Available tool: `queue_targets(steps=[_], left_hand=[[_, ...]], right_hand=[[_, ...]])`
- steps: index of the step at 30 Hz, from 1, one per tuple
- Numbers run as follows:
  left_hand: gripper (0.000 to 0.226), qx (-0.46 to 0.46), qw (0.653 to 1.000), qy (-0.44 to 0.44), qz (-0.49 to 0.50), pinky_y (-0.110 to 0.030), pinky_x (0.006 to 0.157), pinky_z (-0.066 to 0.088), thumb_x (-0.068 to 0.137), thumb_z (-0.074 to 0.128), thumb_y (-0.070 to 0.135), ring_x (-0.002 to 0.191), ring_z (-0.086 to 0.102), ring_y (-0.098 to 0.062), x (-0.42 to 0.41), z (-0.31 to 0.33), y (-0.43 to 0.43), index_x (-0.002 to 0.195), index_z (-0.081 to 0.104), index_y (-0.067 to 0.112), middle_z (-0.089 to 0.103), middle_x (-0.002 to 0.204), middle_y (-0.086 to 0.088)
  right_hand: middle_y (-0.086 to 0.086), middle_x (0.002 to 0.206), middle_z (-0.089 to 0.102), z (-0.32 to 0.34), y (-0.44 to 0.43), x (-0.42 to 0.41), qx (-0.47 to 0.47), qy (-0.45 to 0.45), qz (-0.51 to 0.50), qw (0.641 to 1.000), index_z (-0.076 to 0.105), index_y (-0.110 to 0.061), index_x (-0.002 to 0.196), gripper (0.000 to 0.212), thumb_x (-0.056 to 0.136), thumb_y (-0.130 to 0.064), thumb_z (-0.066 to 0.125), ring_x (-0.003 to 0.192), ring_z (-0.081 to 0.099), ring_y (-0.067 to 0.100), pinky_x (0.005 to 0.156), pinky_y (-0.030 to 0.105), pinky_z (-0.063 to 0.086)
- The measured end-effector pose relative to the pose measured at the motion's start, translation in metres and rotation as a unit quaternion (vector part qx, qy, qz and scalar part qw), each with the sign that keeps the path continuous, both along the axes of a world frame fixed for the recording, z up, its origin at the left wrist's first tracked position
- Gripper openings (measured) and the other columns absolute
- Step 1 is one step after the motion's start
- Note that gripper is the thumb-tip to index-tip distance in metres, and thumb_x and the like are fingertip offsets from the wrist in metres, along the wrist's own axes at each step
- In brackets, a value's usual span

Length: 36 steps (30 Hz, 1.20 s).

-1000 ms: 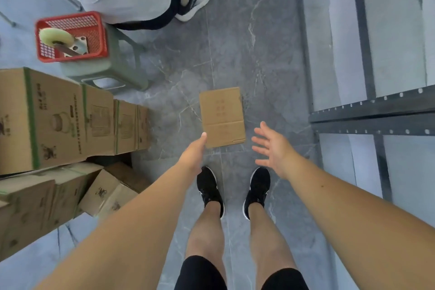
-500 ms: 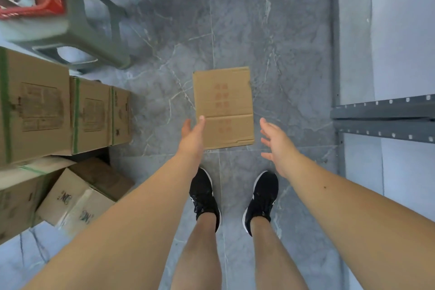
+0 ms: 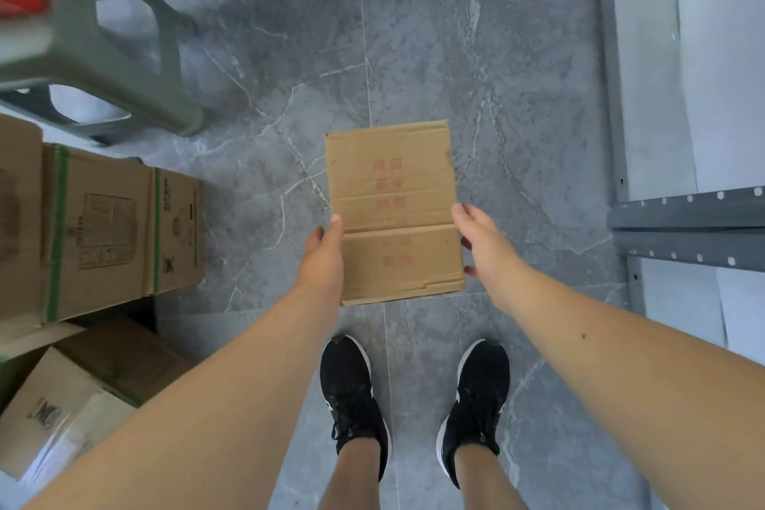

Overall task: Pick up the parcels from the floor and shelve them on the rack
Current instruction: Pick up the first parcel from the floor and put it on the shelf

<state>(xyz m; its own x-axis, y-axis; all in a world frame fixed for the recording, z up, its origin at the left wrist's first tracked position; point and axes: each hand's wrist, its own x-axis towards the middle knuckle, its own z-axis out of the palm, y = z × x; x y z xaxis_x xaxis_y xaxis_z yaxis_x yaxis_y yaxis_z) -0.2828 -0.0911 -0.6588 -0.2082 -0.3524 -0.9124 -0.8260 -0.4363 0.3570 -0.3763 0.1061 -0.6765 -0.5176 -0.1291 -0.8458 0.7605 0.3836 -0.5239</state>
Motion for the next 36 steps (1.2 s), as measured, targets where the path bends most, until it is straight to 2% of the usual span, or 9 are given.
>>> queue_targets(steps=[11,13,14,16,17,22,29,34,36], left_hand=[[0.077,0.000,1.000,-0.010,0.013,-0.058,0.126,0.035,0.099,0.044,0.079,0.147,0.050,-0.029,-0.009,-0.036,-0.006,0.160,0.047,0.033,0.053,0.161,0.000],[0.079,-0.003,1.000,-0.010,0.012,-0.059,0.125,0.037,0.097,0.043,0.081,0.146,0.052,-0.030,-0.010,-0.037,-0.005,0.159,0.049,0.031,0.054,0.159,-0.001],[0.080,-0.002,1.000,-0.012,0.011,-0.060,0.125,0.037,0.097,0.043,0.082,0.145,0.052,-0.030,-0.011,-0.036,-0.005,0.159,0.050,0.031,0.055,0.159,-0.001],[0.081,0.004,1.000,-0.013,0.019,-0.060,0.124,0.038,0.096,0.044,0.082,0.144,0.053,-0.031,-0.011,-0.035,-0.004,0.158,0.051,0.031,0.056,0.158,-0.001],[0.080,0.010,1.000,-0.011,0.027,-0.060,0.123,0.039,0.095,0.046,0.082,0.144,0.055,-0.031,-0.011,-0.033,-0.004,0.157,0.053,0.032,0.057,0.157,-0.001],[0.077,0.027,0.998,-0.013,0.051,-0.060,0.122,0.041,0.094,0.050,0.082,0.138,0.058,-0.031,-0.017,-0.024,-0.001,0.152,0.057,0.033,0.062,0.150,-0.001],[0.084,0.044,0.997,-0.007,0.058,-0.060,0.123,0.039,0.089,0.055,0.084,0.145,0.055,-0.033,-0.024,-0.003,0.000,0.155,0.055,0.032,0.057,0.158,-0.003],[0.078,0.060,0.996,0.011,0.061,-0.058,0.117,0.048,0.091,0.055,0.082,0.135,0.064,-0.032,-0.035,0.024,-0.002,0.148,0.062,0.029,0.065,0.150,-0.004],[0.076,0.058,0.996,0.020,0.059,-0.059,0.113,0.052,0.090,0.057,0.082,0.128,0.068,-0.032,-0.044,0.037,-0.008,0.145,0.064,0.030,0.069,0.143,-0.004]], right_hand=[[-0.001,0.155,0.054,-0.038,-0.006,-0.015,-0.008,0.009,0.009,1.000,0.040,-0.024,0.159,0.071,0.099,-0.059,0.056,0.139,0.053,0.018,0.117,0.052,0.042],[-0.006,0.142,0.065,-0.041,-0.007,-0.017,-0.014,0.000,0.005,1.000,0.047,-0.025,0.155,0.064,0.101,-0.057,0.056,0.123,0.065,0.010,0.101,0.042,0.056],[-0.011,0.127,0.073,-0.041,-0.007,-0.017,-0.020,-0.007,0.004,1.000,0.052,-0.027,0.148,0.055,0.101,-0.056,0.056,0.107,0.072,0.003,0.083,0.033,0.062],[-0.020,0.097,0.081,-0.044,-0.006,-0.017,-0.030,-0.018,0.008,0.999,0.062,-0.034,0.132,0.038,0.102,-0.056,0.054,0.079,0.075,-0.004,0.054,0.019,0.058],[-0.022,0.091,0.081,-0.044,-0.006,-0.017,-0.032,-0.023,0.009,0.999,0.065,-0.036,0.126,0.035,0.102,-0.058,0.054,0.075,0.075,-0.004,0.049,0.017,0.056],[-0.019,0.089,0.081,-0.041,-0.007,-0.020,-0.039,-0.043,-0.012,0.998,0.067,-0.033,0.123,0.036,0.100,-0.059,0.056,0.073,0.077,0.000,0.047,0.019,0.056],[-0.013,0.104,0.080,-0.020,-0.008,-0.030,-0.046,-0.044,0.005,0.998,0.065,-0.029,0.133,0.042,0.101,-0.055,0.057,0.072,0.076,-0.001,0.047,0.018,0.056],[-0.010,0.111,0.078,0.014,-0.011,-0.039,-0.042,-0.035,0.007,0.998,0.068,-0.030,0.131,0.042,0.099,-0.056,0.059,0.073,0.077,-0.001,0.048,0.017,0.055],[-0.009,0.114,0.078,0.029,-0.011,-0.046,-0.050,-0.011,0.004,0.999,0.068,-0.029,0.132,0.041,0.098,-0.053,0.062,0.079,0.078,0.001,0.058,0.019,0.058]])
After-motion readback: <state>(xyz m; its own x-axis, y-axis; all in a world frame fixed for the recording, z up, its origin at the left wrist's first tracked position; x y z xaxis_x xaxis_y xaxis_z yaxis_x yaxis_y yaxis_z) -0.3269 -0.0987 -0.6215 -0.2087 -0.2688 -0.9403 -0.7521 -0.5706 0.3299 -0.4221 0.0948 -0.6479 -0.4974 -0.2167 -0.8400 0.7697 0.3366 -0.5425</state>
